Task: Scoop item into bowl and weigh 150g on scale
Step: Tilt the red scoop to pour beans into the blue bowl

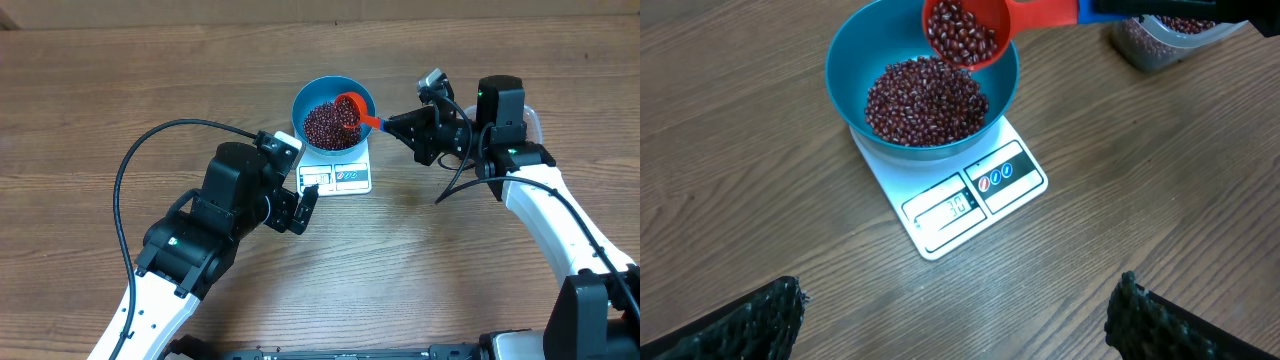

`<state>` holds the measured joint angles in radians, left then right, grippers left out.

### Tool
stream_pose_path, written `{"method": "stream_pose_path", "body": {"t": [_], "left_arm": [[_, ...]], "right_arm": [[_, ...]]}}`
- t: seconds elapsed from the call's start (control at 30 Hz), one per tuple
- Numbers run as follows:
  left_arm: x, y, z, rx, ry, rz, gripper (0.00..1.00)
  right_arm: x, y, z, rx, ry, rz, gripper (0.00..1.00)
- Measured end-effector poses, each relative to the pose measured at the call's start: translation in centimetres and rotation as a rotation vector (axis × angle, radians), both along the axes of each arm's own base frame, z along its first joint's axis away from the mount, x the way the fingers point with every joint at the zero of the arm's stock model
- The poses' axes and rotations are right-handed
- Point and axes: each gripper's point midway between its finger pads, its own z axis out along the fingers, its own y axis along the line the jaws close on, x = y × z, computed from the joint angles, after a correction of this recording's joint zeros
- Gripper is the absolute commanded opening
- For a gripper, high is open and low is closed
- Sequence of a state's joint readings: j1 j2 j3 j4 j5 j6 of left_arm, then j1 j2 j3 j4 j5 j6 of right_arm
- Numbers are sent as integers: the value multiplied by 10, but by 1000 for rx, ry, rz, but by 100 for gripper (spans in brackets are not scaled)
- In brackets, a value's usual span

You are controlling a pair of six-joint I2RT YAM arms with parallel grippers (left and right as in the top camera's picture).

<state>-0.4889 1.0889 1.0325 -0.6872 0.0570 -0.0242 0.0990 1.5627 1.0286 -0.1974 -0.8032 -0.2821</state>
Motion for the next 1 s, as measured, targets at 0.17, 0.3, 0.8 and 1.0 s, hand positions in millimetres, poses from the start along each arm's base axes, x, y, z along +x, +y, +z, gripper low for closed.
{"method": "stream_pose_path", "body": {"t": [0.17,0.3,0.8,1.0], "left_arm": [[0,0,0,0,0,0,99],[0,0,0,0,0,0,100],[0,0,0,0,0,0,100],[0,0,0,0,0,0,99]], "right_arm": [[1,0,1,-47,-86,44,4],[1,0,1,-86,-156,81,4],[8,1,10,-164,-349,147,4],[10,1,14,-177,-397,157,4]]}}
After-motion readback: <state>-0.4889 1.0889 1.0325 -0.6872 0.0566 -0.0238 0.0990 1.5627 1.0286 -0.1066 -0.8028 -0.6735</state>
